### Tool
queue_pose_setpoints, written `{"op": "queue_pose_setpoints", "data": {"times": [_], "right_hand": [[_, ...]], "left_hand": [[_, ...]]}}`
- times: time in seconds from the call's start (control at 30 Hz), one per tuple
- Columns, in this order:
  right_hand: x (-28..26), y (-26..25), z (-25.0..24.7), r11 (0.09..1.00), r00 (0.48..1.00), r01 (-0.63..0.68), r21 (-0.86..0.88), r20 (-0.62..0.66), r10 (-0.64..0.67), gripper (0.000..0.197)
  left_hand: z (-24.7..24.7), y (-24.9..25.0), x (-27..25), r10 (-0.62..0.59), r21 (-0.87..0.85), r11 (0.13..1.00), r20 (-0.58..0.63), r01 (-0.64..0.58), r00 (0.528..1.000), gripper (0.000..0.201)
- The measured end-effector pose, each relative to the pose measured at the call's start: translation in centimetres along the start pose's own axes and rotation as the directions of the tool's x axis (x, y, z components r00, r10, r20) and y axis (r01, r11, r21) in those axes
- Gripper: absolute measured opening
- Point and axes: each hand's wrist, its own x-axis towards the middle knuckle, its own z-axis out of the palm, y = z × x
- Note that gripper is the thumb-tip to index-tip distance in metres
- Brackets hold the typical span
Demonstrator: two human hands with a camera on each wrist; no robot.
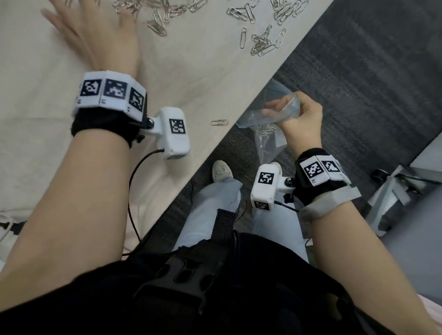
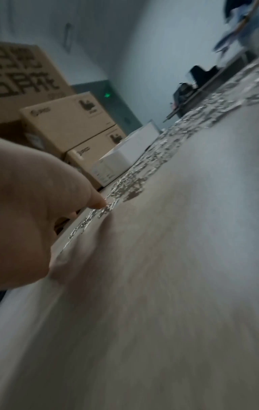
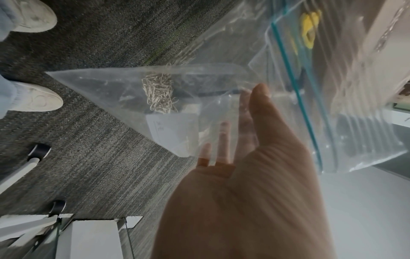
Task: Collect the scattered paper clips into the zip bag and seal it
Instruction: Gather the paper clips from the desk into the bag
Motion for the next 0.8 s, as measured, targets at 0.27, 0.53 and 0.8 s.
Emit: {"op": "queue_pose_setpoints", "data": {"times": [0.27, 0.53, 0.8], "right_hand": [[1.5, 0.3, 0.3, 0.999, 1.0, -0.016, -0.032, -0.018, 0.015, 0.034], [2.2, 0.1, 0.5, 0.995, 0.998, -0.055, -0.082, -0.022, 0.053, 0.03], [2.6, 0.4, 0.3, 0.997, 0.999, -0.046, -0.07, 0.003, 0.046, 0.031]], "left_hand": [[1.2, 0.4, 1.3, 0.019, 0.07, 0.997, 0.161, -0.031, 0.987, 0.073], [1.5, 0.3, 0.0, 0.305, -0.153, 0.944, 0.081, -0.291, 0.949, 0.046], [0.8, 1.8, 3.1, 0.189, 0.038, 0.981, 0.088, -0.193, 0.978, 0.064]]}}
